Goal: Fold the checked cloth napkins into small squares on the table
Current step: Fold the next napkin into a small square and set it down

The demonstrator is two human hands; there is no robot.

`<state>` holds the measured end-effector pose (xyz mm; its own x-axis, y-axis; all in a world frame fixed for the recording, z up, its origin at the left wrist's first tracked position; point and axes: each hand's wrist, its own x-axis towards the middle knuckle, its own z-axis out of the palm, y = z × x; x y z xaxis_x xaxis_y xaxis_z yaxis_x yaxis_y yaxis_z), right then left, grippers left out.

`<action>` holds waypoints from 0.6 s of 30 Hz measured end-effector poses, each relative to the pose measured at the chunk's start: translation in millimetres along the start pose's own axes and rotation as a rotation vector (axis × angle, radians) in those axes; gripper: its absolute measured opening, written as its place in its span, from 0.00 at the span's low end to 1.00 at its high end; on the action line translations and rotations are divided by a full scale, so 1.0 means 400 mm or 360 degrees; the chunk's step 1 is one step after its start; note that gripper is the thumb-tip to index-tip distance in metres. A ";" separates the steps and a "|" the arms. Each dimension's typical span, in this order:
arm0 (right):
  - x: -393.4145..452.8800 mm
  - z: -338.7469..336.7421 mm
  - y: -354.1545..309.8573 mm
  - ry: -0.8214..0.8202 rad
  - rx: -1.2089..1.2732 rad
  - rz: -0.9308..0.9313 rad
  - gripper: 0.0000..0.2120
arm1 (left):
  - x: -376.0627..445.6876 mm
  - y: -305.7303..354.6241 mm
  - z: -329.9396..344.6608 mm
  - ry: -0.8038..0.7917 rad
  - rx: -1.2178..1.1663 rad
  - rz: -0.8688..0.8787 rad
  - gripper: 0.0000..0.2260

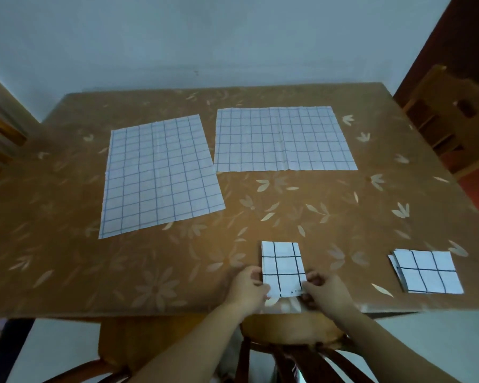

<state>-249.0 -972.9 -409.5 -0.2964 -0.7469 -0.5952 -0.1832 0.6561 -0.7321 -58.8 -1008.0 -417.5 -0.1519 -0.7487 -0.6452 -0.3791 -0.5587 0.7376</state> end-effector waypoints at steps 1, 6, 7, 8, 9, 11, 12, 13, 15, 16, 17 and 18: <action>0.005 -0.001 0.004 -0.0013 0.0019 0.0011 0.02 | 0.001 -0.005 -0.004 -0.0004 0.0054 -0.0003 0.14; 0.022 -0.010 -0.011 -0.0070 -0.0248 -0.0021 0.04 | 0.002 -0.004 -0.015 0.0022 0.0233 -0.0020 0.18; 0.023 -0.014 -0.018 -0.0060 -0.0424 -0.0078 0.06 | 0.001 -0.002 -0.018 0.0051 0.0286 -0.0006 0.19; 0.024 -0.021 -0.027 -0.0042 -0.0621 -0.0162 0.07 | -0.001 0.000 -0.022 0.0093 0.0349 0.0023 0.20; 0.023 -0.028 -0.035 -0.0014 -0.0797 -0.0252 0.08 | -0.002 0.003 -0.030 0.0141 0.0425 0.0067 0.20; 0.023 -0.042 -0.055 0.0069 -0.0995 -0.0413 0.07 | -0.010 0.016 -0.058 0.0249 0.0617 0.0192 0.19; 0.021 -0.047 -0.069 0.0110 -0.1045 -0.0493 0.06 | -0.016 0.025 -0.077 0.0307 0.0725 0.0262 0.18; 0.018 -0.049 -0.085 0.0139 -0.1085 -0.0571 0.05 | -0.022 0.035 -0.098 0.0362 0.0833 0.0327 0.18; 0.012 -0.041 -0.117 0.0170 -0.1131 -0.0729 0.08 | -0.037 0.055 -0.151 0.0448 0.1001 0.0416 0.18; 0.005 -0.033 -0.134 0.0172 -0.1154 -0.0793 0.10 | -0.043 0.064 -0.179 0.0477 0.1044 0.0441 0.17; -0.003 -0.022 -0.152 0.0169 -0.1180 -0.0843 0.11 | -0.050 0.070 -0.205 0.0501 0.1052 0.0459 0.17; -0.013 -0.009 -0.171 0.0162 -0.1203 -0.0880 0.12 | -0.057 0.073 -0.233 0.0527 0.1029 0.0472 0.16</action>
<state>-238.1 -1013.6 -355.0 -0.0594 -0.9837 -0.1696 -0.8716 0.1339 -0.4716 18.8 -1040.5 -362.7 -0.0882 -0.9585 -0.2713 -0.8369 -0.0764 0.5420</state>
